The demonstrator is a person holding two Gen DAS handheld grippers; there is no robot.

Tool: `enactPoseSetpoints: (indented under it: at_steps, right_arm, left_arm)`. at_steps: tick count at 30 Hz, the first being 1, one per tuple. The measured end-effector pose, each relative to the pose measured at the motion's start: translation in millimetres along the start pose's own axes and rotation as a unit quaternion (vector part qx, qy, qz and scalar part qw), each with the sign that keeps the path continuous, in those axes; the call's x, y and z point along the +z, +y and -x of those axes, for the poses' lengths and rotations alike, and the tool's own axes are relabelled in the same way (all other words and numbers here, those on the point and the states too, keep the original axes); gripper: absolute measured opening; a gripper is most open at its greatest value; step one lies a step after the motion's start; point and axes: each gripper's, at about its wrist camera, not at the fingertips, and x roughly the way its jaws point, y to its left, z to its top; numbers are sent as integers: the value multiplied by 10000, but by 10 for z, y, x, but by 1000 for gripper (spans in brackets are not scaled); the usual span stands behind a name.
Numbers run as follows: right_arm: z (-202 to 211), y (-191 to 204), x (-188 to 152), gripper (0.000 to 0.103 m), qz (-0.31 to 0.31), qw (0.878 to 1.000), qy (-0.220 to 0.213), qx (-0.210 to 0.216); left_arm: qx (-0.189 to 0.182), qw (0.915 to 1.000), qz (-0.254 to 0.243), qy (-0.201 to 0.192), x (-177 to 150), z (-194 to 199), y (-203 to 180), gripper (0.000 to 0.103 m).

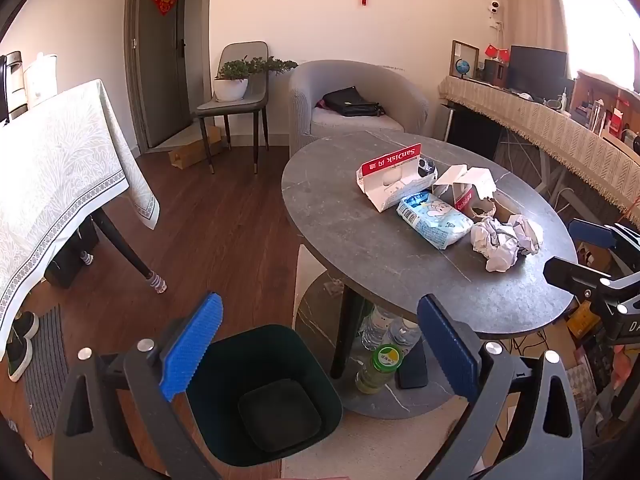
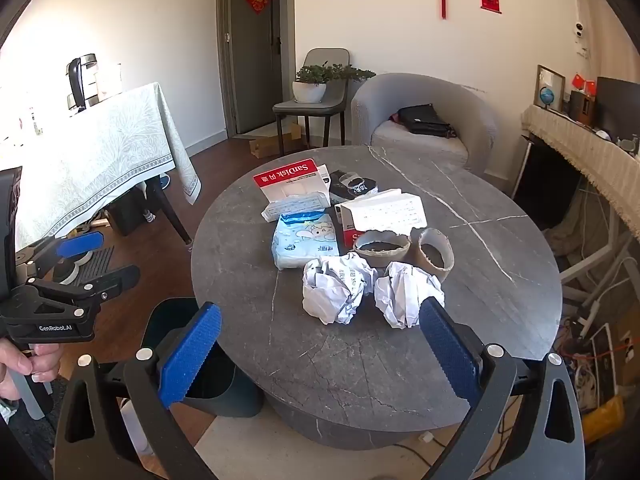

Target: Collect trash

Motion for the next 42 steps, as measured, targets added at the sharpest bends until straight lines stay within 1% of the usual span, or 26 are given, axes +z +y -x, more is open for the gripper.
enactPoseSetpoints:
  at_steps: [8, 12, 42]
  right_arm:
    - [-5, 10, 1, 100, 12, 10000, -5, -33]
    - [-54, 30, -22, 100, 34, 10000, -6, -43]
    - [-34, -4, 3, 100, -2, 10000, 9, -25]
  left_arm:
    - [2, 10000, 52, 5, 1, 2, 13, 100]
    - [-7, 10000, 29, 4, -3, 18, 13, 100]
    - [-42, 10000, -47, 47, -13, -29, -37, 100]
